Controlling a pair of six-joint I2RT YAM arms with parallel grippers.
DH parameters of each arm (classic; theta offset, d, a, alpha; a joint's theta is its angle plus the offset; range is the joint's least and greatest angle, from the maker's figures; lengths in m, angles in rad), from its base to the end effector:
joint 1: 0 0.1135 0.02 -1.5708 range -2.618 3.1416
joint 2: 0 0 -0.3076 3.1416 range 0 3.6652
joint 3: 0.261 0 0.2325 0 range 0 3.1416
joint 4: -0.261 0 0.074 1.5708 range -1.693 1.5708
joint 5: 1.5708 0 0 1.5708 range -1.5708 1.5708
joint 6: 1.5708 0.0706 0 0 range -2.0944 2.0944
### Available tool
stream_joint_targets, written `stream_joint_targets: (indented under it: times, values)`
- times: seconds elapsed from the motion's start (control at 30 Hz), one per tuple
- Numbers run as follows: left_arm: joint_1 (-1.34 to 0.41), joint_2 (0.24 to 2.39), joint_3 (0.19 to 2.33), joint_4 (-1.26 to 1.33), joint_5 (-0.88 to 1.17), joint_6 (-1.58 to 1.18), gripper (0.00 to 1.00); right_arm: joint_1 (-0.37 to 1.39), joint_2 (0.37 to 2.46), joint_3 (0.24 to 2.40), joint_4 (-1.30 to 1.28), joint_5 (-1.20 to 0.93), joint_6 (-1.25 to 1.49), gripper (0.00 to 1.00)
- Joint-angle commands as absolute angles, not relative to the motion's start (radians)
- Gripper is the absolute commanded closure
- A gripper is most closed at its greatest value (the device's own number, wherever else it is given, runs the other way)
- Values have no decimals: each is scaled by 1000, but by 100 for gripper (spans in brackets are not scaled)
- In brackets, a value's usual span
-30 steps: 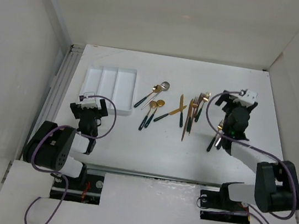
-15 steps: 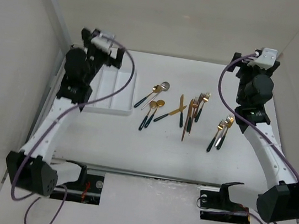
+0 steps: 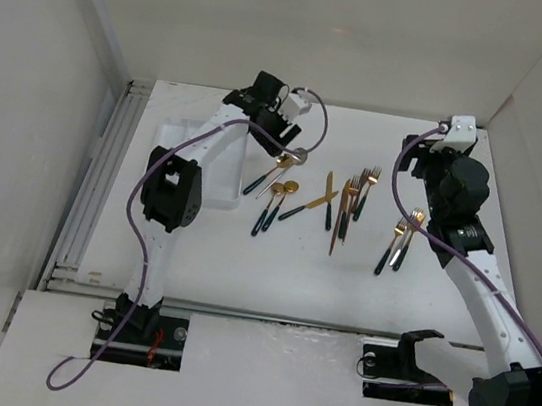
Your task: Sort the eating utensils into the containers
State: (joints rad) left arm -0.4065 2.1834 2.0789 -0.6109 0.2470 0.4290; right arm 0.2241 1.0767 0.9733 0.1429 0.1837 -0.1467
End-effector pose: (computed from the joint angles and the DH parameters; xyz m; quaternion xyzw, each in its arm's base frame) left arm 0.4837 -0.2270 0.3080 0.4131 0.8046 -0.1075 0.4129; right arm 0.2437 0.0423 0.4265 -0.0622 0.6904 -0.0357 0.7198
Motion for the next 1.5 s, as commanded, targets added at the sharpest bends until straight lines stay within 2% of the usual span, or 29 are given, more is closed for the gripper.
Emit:
stream_joint_targets:
  times: [0.0, 0.1, 0.17, 0.23, 0.47, 0.77, 0.8, 1.2, 1.33, 1.37, 1.47]
  values:
    - [-408, 2169, 2132, -712, 212, 442, 36, 232, 1040, 934, 98, 87, -65, 18]
    - [-419, 2227, 2132, -721, 192, 433, 46, 232, 1029, 901, 98, 78, -15, 30]
    - [-430, 2246, 2120, -721, 170, 423, 52, 232, 1029, 891, 98, 69, 8, 32]
    - [-430, 2255, 2097, -721, 170, 434, 54, 232, 1029, 891, 98, 69, 29, 32]
    - [-430, 2269, 1990, -730, 215, 468, 55, 232, 1075, 922, 98, 46, 38, 32]
    - [-430, 2306, 2013, -699, 255, 413, 55, 232, 1085, 922, 89, 17, 57, 33]
    - [-430, 2315, 1999, -699, 255, 413, 57, 232, 1085, 922, 78, 17, 57, 33]
    - [-411, 2335, 1933, -719, 255, 382, 57, 232, 1046, 922, 69, 57, 66, 33]
    - [-402, 2335, 1924, -741, 278, 382, 74, 232, 1037, 922, 60, 67, 86, 33]
    - [-402, 2344, 1924, -741, 297, 382, 81, 232, 1037, 922, 60, 67, 86, 33]
    - [-402, 2344, 1924, -752, 330, 382, 87, 232, 1017, 922, 60, 77, 109, 33]
